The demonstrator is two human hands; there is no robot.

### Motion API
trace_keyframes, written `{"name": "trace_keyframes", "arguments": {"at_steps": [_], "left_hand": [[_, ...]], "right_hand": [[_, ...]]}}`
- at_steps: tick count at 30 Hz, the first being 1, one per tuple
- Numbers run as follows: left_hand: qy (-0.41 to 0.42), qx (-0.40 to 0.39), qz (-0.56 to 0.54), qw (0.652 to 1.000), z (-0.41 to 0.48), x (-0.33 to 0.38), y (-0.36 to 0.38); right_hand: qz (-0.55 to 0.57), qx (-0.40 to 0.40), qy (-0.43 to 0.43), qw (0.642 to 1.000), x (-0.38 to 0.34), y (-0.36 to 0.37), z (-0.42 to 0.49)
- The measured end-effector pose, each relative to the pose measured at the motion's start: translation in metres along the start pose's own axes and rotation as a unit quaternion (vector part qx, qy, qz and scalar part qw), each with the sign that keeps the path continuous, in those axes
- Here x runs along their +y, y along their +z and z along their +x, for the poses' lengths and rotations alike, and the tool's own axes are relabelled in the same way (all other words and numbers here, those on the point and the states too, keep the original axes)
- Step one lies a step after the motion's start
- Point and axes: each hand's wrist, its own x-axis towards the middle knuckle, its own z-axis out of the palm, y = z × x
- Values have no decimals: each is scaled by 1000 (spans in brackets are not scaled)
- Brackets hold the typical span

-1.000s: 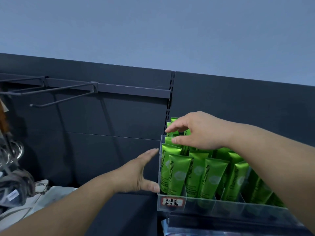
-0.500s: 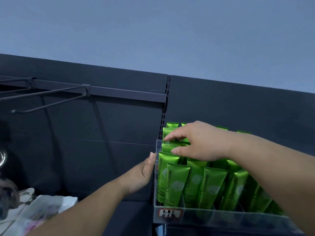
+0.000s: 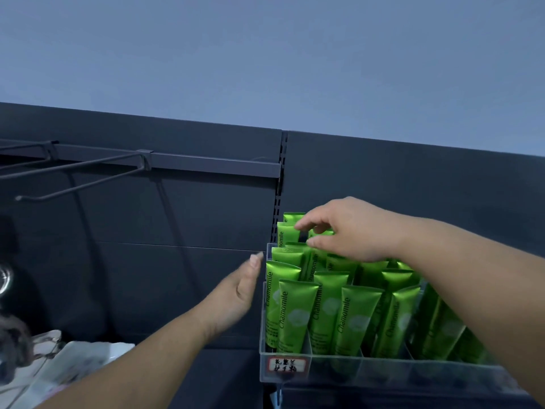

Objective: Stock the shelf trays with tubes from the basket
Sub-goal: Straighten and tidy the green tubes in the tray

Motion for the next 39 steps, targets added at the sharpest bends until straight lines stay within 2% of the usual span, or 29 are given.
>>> {"name": "trace_keyframes", "arguments": {"at_steps": [3, 6, 12, 26, 39], "left_hand": [[57, 98, 8, 993, -1, 34, -16], [74, 80, 61, 992, 3, 59, -32], [33, 18, 114, 993, 8, 76, -43], [11, 42, 63, 997, 10, 71, -39], [17, 41, 39, 998, 9, 68, -37]], "right_hand": [[0, 11, 23, 1000, 11, -6, 2], [-8, -8, 24, 1000, 12, -6, 6], [-24, -26, 8, 999, 2, 4, 21], [17, 24, -28, 999, -6, 13, 35], [44, 38, -9, 998, 0, 19, 35]]}}
